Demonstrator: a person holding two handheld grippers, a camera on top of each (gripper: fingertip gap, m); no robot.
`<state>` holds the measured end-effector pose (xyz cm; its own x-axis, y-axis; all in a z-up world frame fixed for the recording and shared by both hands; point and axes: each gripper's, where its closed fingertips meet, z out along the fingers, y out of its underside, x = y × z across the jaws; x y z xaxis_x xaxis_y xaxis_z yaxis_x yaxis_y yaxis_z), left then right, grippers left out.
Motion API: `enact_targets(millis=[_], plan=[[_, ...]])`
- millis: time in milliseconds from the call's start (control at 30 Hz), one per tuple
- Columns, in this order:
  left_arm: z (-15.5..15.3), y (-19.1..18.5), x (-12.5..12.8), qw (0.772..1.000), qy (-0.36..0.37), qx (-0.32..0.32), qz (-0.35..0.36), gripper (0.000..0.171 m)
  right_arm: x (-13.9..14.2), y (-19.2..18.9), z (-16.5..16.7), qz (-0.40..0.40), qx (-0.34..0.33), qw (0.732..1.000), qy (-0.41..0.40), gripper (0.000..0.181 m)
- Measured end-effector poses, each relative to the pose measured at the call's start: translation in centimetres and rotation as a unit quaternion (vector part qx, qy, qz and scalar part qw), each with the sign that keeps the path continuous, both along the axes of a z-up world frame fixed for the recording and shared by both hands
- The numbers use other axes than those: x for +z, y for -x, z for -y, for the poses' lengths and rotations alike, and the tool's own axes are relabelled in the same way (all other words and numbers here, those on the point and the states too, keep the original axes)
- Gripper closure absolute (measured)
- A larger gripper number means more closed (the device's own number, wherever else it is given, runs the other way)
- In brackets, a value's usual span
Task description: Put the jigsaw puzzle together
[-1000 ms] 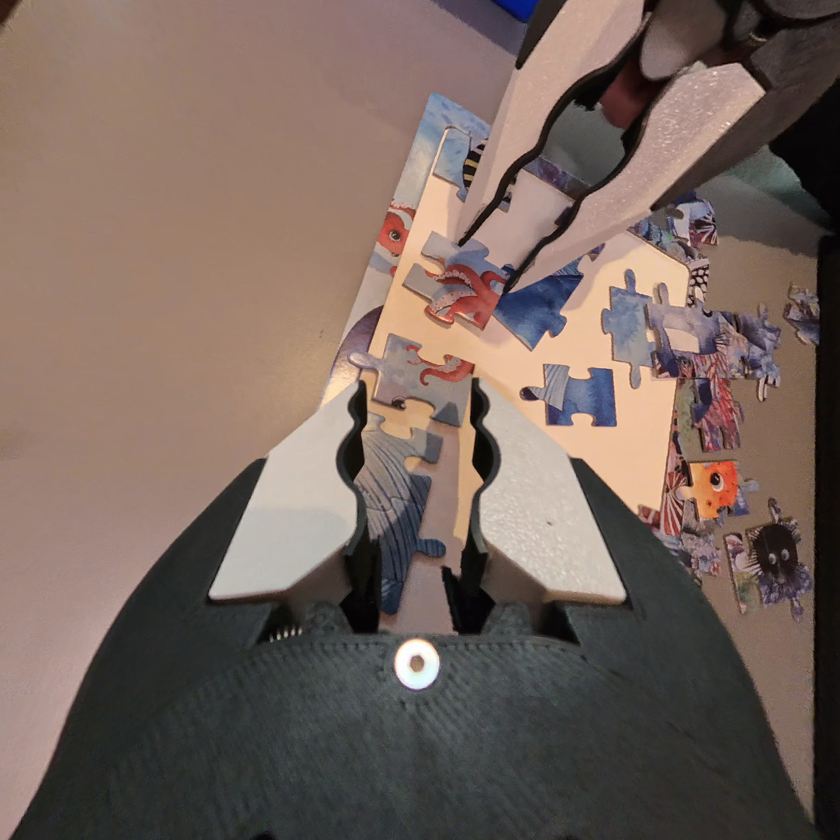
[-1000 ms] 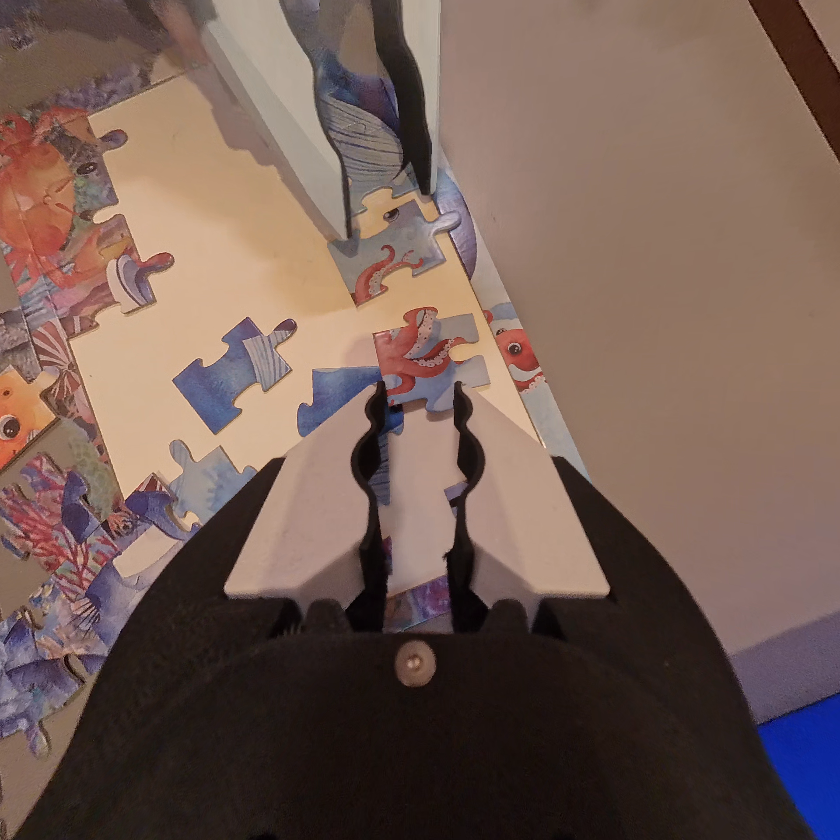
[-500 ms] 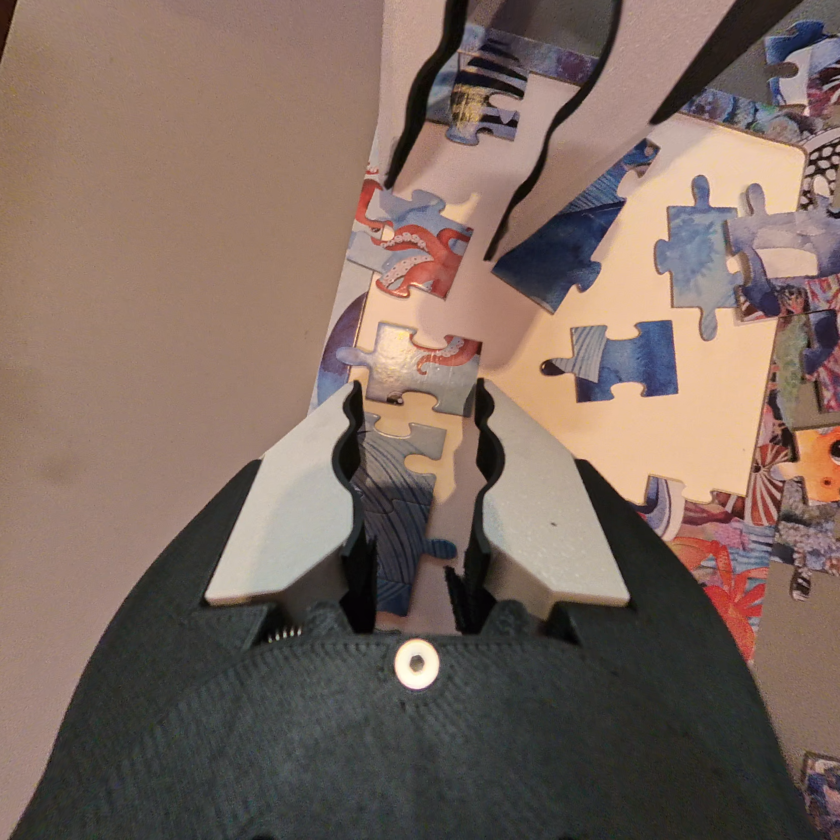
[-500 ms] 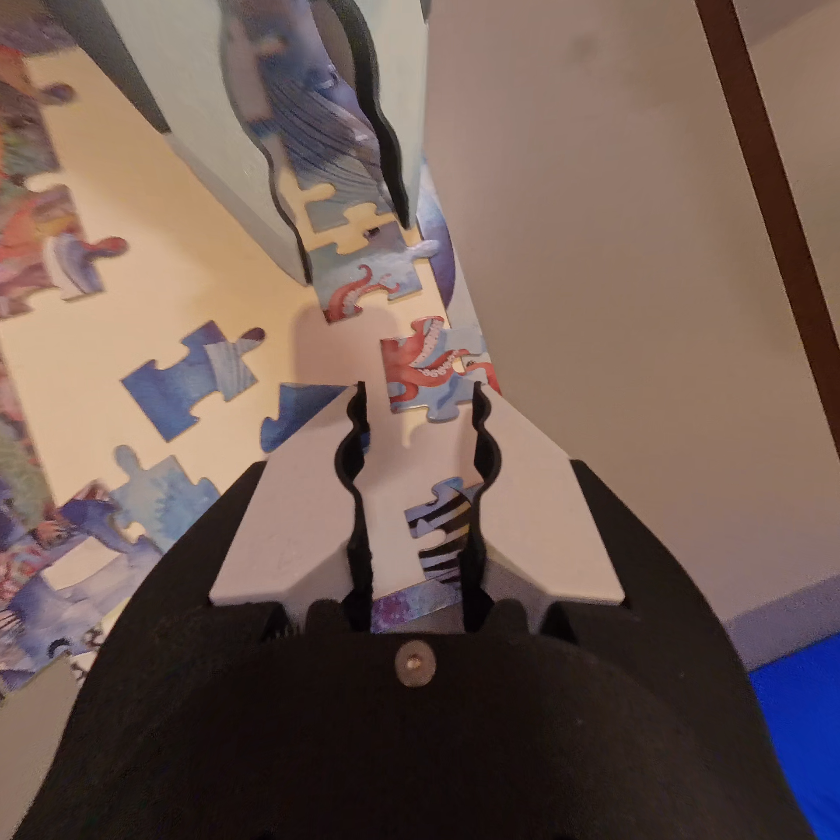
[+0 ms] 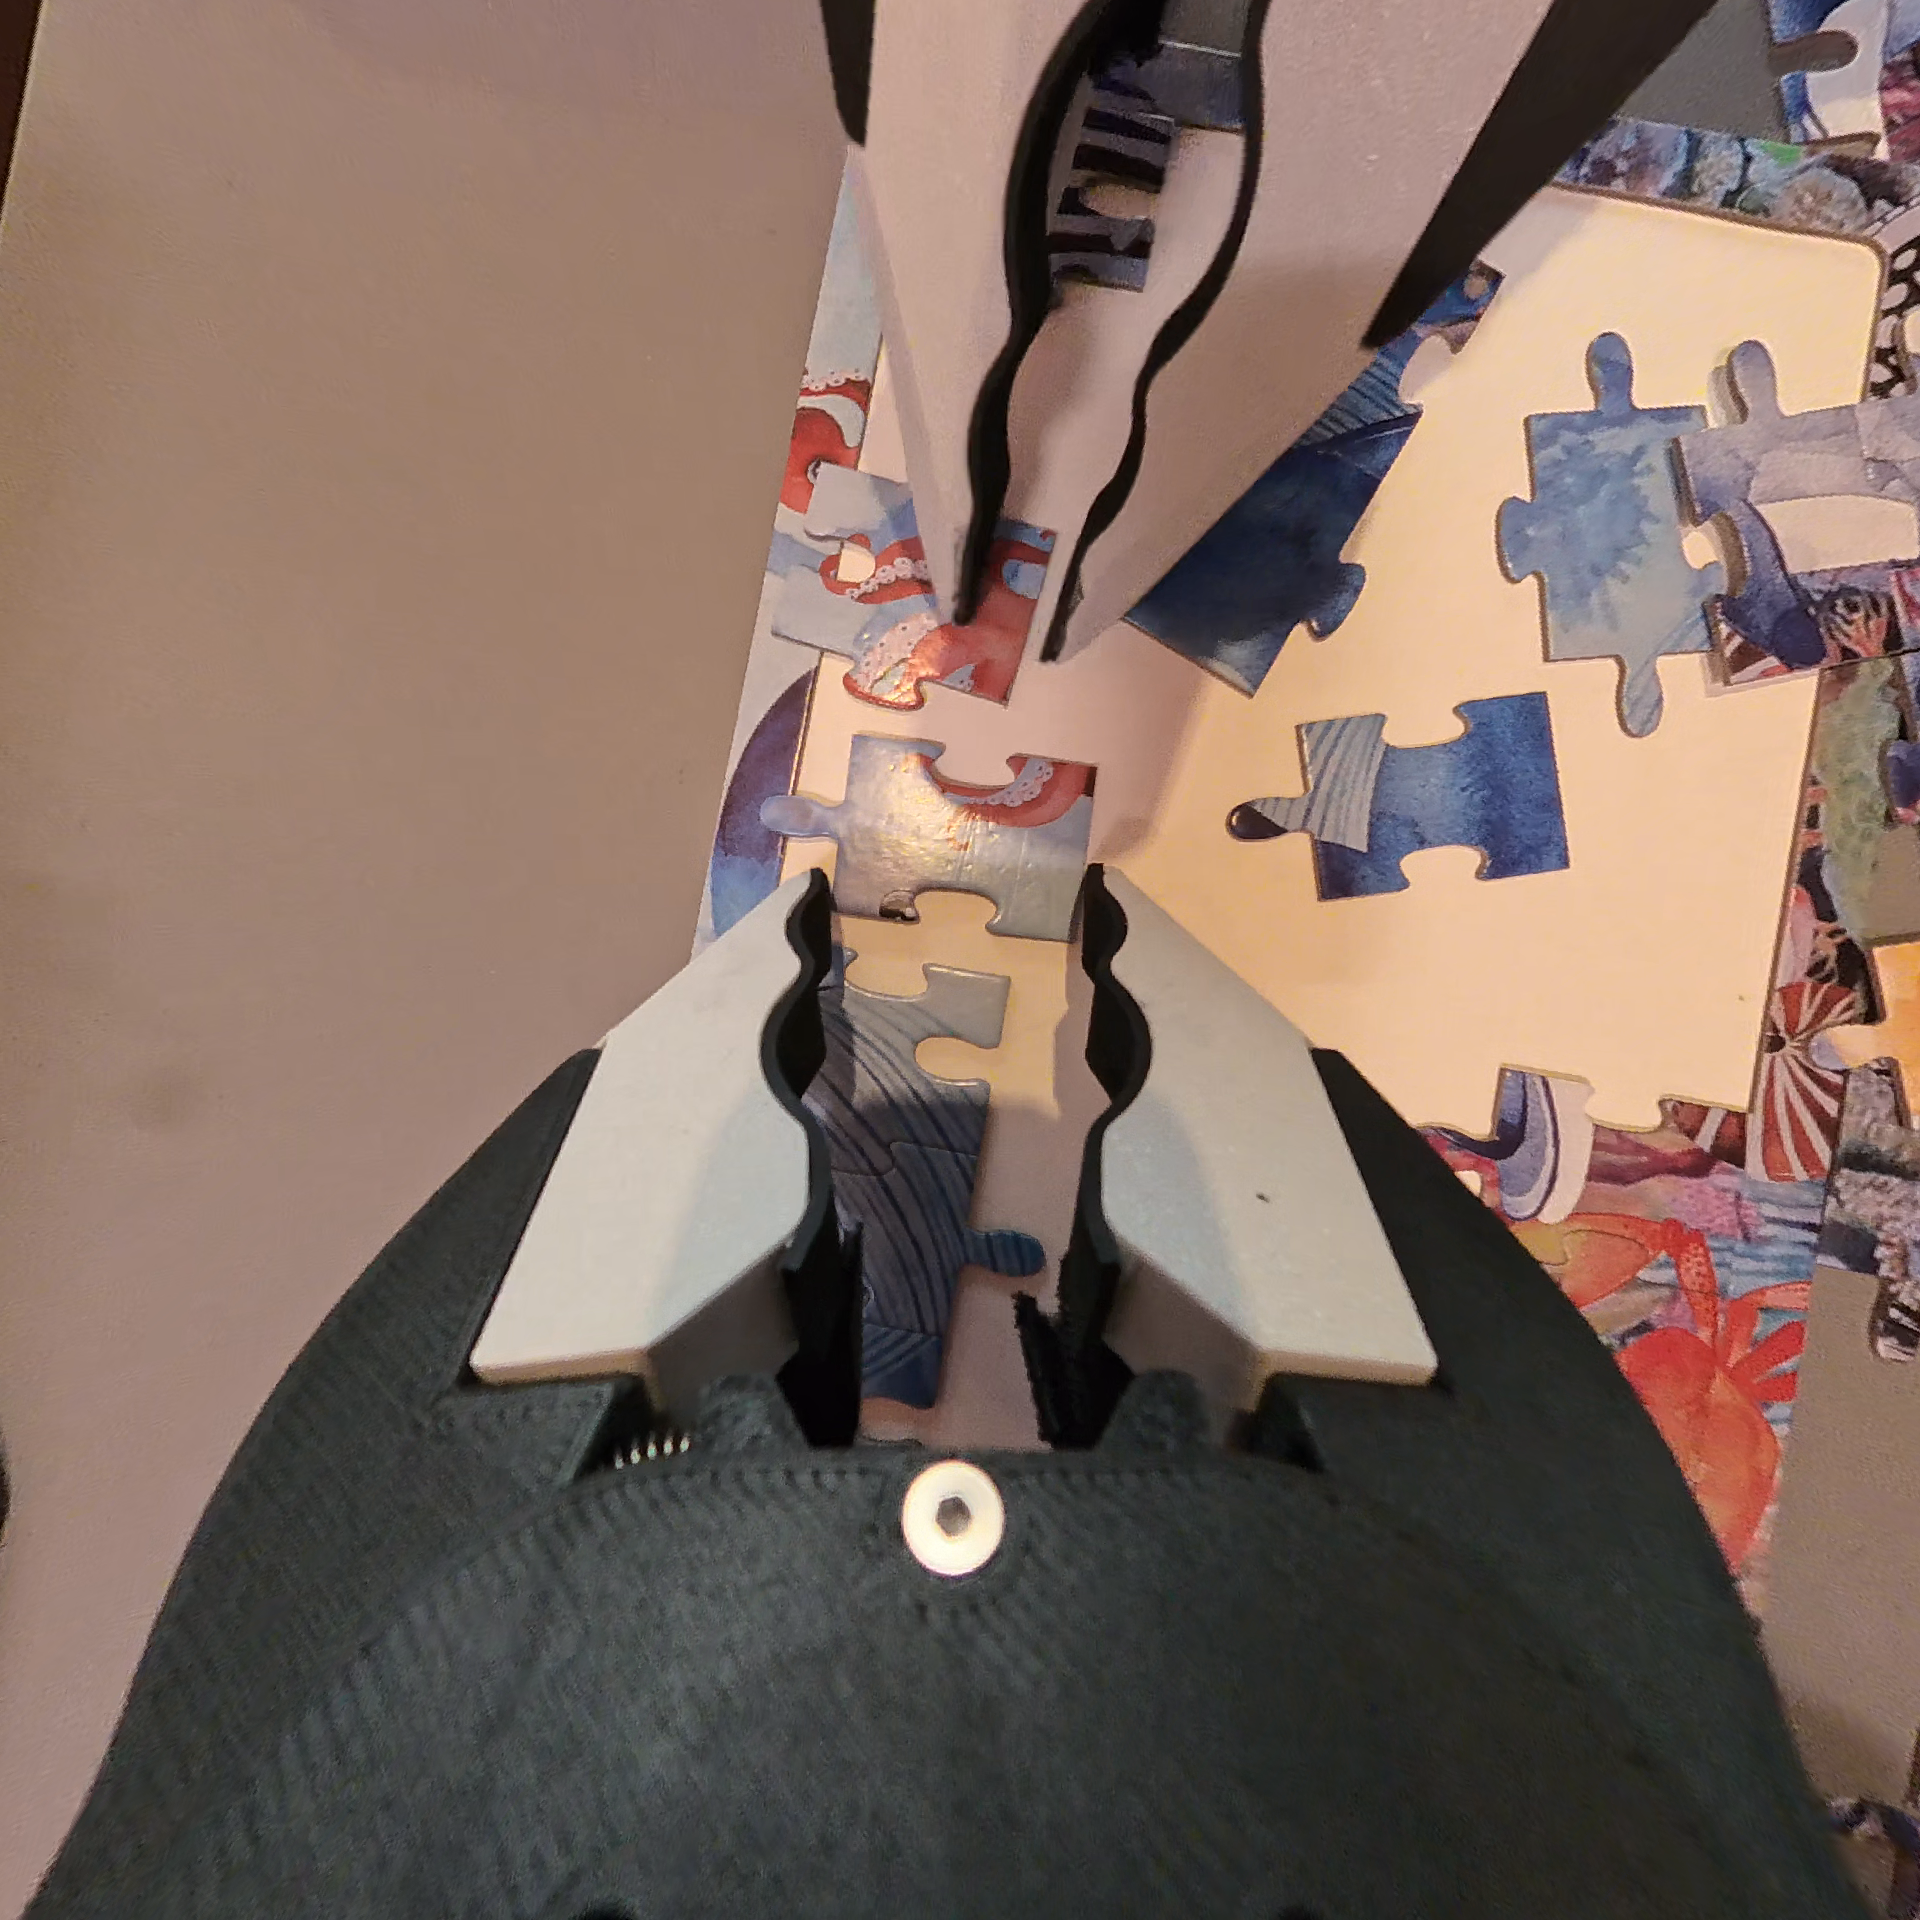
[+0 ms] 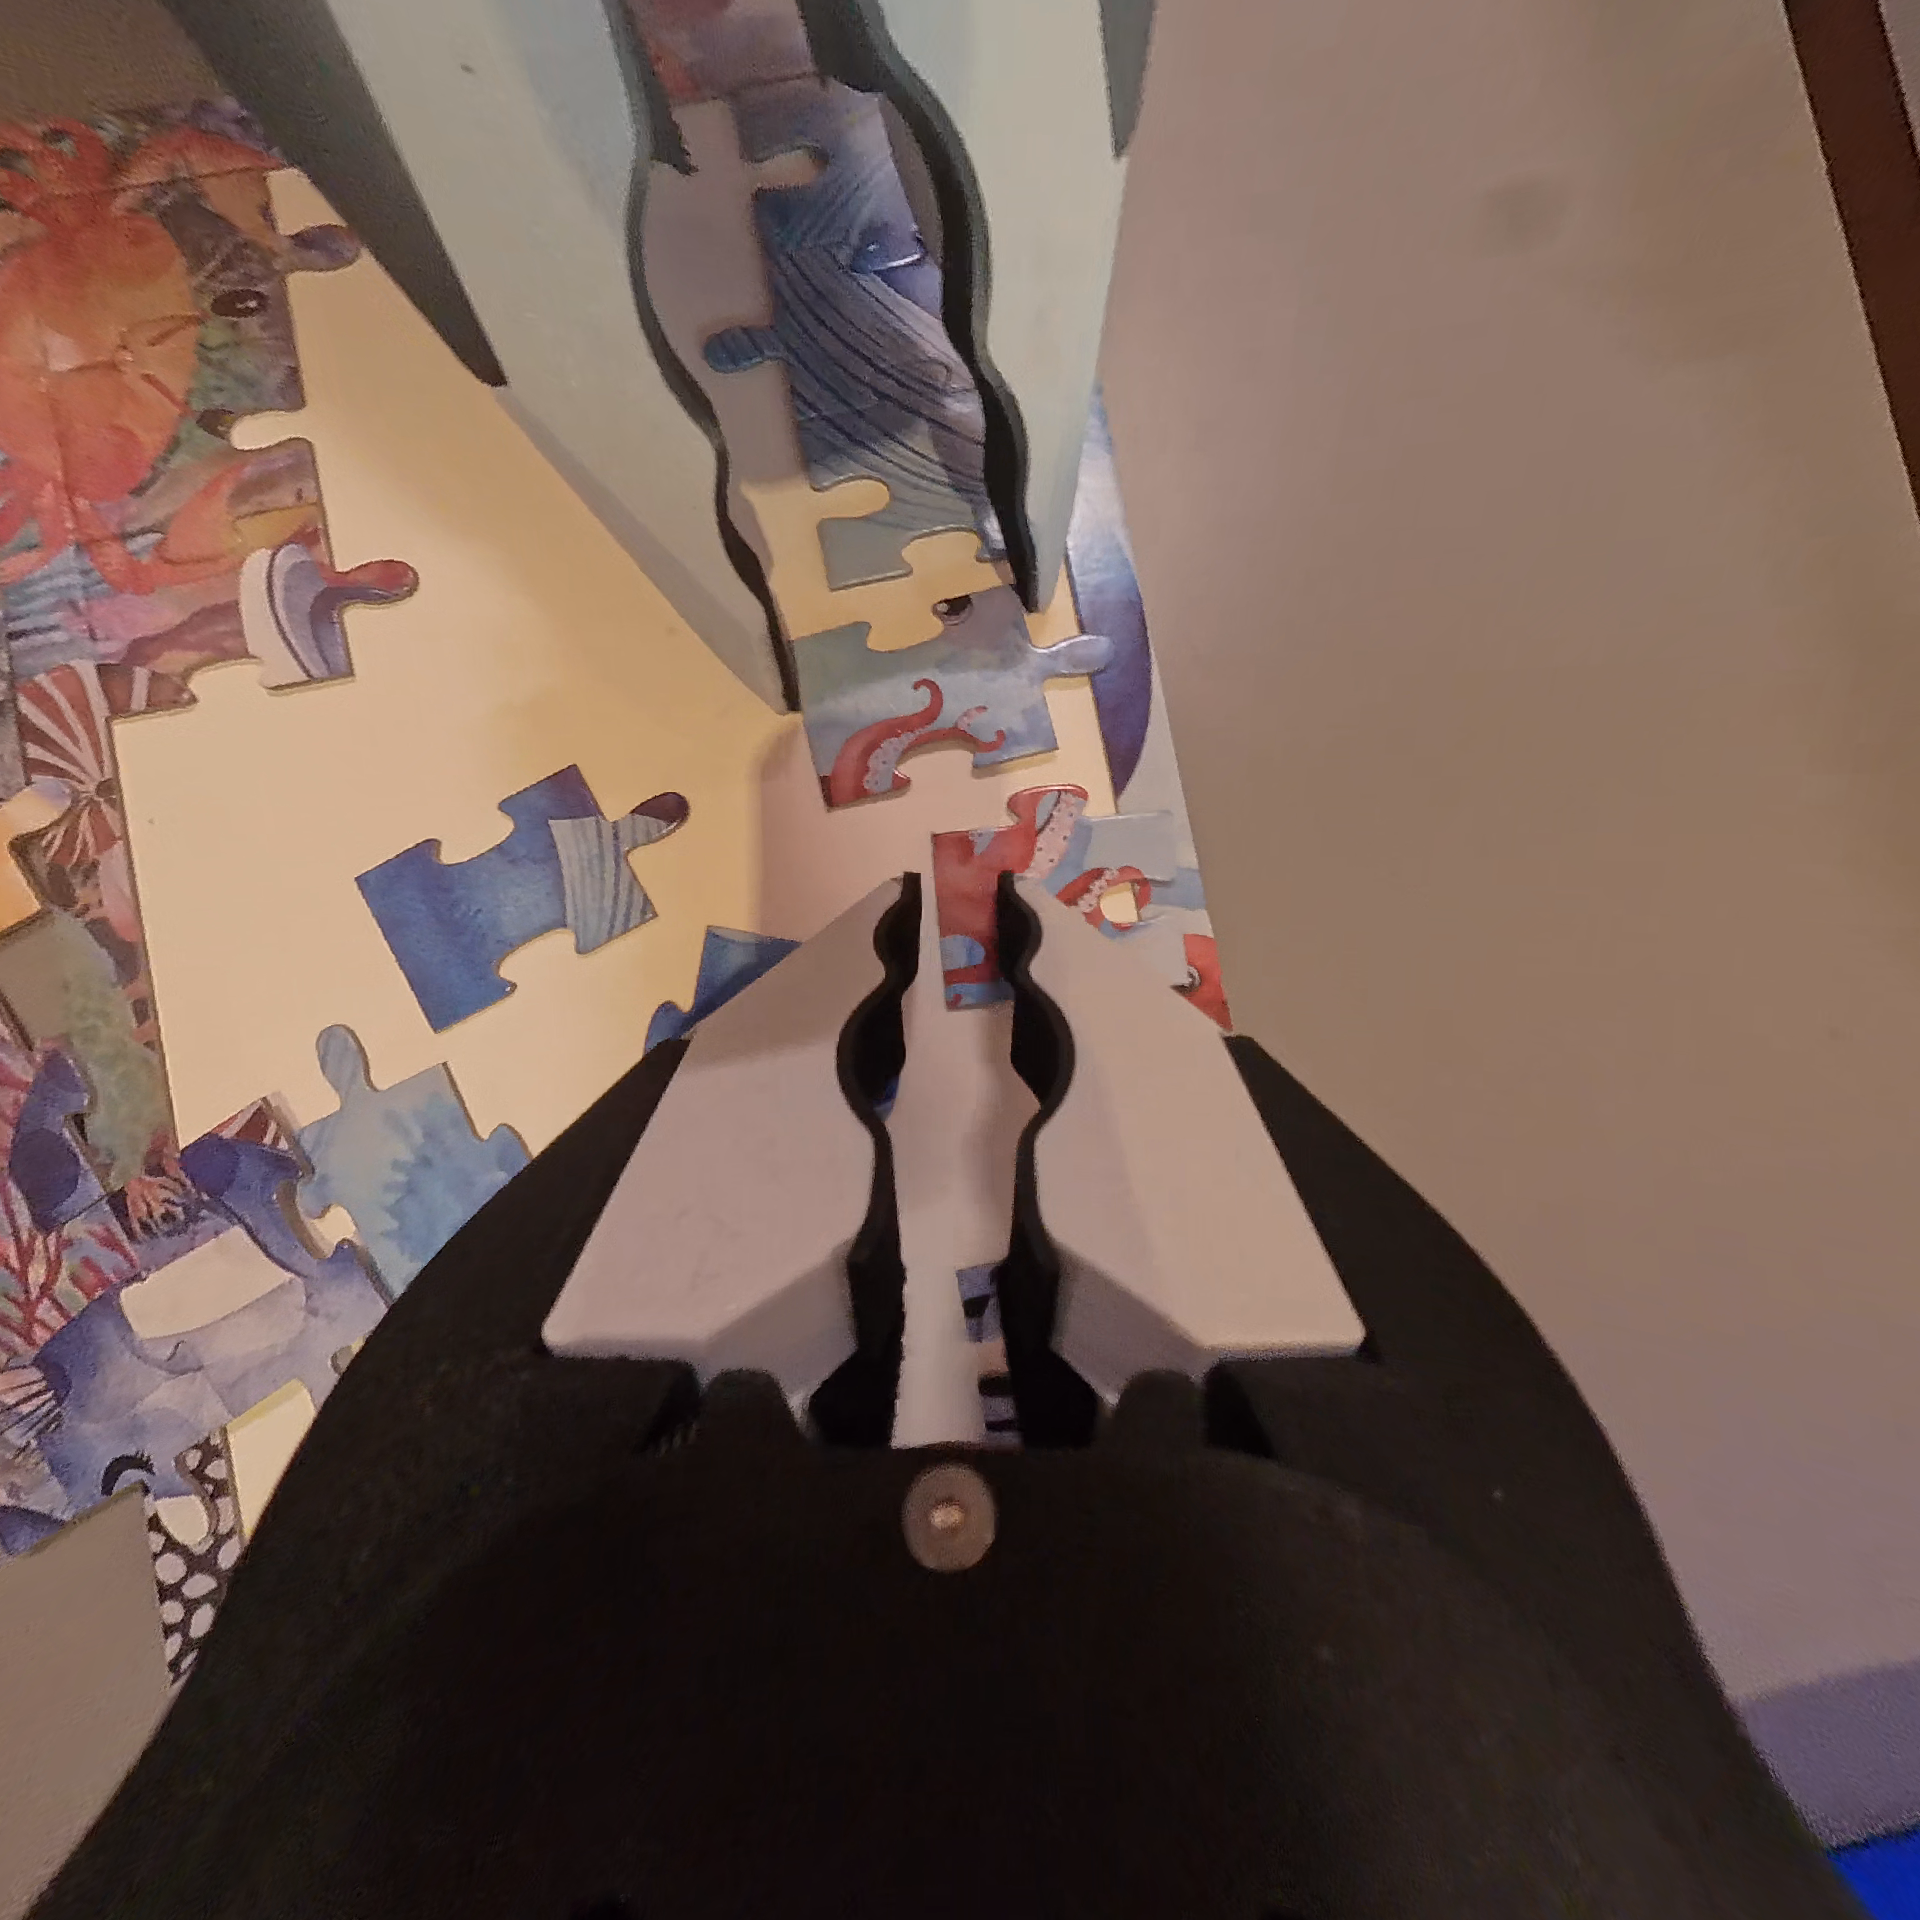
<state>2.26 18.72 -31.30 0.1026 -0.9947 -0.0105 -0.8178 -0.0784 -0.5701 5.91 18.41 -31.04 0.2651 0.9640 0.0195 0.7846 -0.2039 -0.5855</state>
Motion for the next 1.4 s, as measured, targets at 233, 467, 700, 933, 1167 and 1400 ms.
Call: enact_targets(millis=[233, 467, 700, 933, 1167, 1400], plan=[[0.0, 0.0, 0.0, 1.000, -0.001, -0.003, -0.002, 0.124, 0.0, -0.6, -1.3, 0.037, -0.015, 0.999, -0.024, 0.137], [0.0, 0.0, 0.0, 1.000, 0.000, -0.003, -0.001, 0.125, -0.2, -0.6, -1.5, 0.033, -0.009, 0.999, -0.002, 0.145], [0.0, 0.0, 0.0, 1.000, -0.001, -0.003, -0.001, 0.125, -0.2, -0.7, -1.4, 0.021, -0.005, 1.000, 0.009, 0.152], [0.1, 0.0, 0.1, 1.000, -0.002, -0.006, -0.002, 0.125, -0.1, 0.1, -0.7, 0.000, 0.017, 1.000, 0.010, 0.152], [0.1, 0.2, 0.0, 1.000, 0.000, -0.010, -0.003, 0.125, 0.5, 0.3, 0.4, -0.024, 0.045, 0.998, 0.022, 0.153], [0.6, 0.8, 0.0, 1.000, 0.007, -0.022, -0.020, 0.125, 0.0, 1.0, 0.9, 0.013, 0.063, 0.998, 0.010, 0.152]])
